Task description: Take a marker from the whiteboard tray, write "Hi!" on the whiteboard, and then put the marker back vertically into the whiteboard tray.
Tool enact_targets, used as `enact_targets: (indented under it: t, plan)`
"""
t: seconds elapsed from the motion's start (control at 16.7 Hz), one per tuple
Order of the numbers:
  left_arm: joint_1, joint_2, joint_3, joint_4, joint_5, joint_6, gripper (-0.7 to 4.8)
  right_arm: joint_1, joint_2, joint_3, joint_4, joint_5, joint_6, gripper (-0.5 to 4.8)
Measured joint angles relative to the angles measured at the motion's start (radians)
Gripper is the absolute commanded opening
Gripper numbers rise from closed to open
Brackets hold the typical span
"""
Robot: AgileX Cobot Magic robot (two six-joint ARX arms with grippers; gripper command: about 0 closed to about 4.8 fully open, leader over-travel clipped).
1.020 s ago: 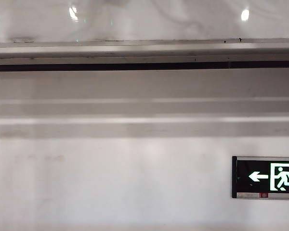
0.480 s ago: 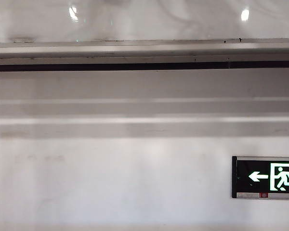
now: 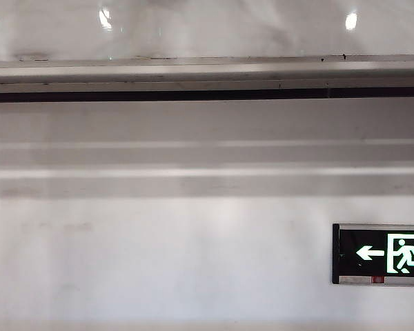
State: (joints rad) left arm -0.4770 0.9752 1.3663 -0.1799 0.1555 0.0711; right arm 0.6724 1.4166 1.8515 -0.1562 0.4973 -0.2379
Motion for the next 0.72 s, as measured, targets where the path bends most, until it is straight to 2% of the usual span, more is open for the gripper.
enact_targets:
  t: [0.12, 0.3, 0.72]
  plan:
    - [0.0, 0.0, 0.0, 0.0, 0.0, 0.0, -0.06, -0.011, -0.007, 0.007, 0.056, -0.032, -0.021, -0.01]
    - [0.0, 0.0, 0.0, 0.0, 0.0, 0.0, -0.06, -0.061, 0.005, 0.004, 0.041, -0.12, -0.03, -0.01]
    - [0.0, 0.001, 0.0, 0.0, 0.001, 0.0, -0.06, -0.064, 0.012, 0.004, 0.032, -0.126, -0.033, -0.01]
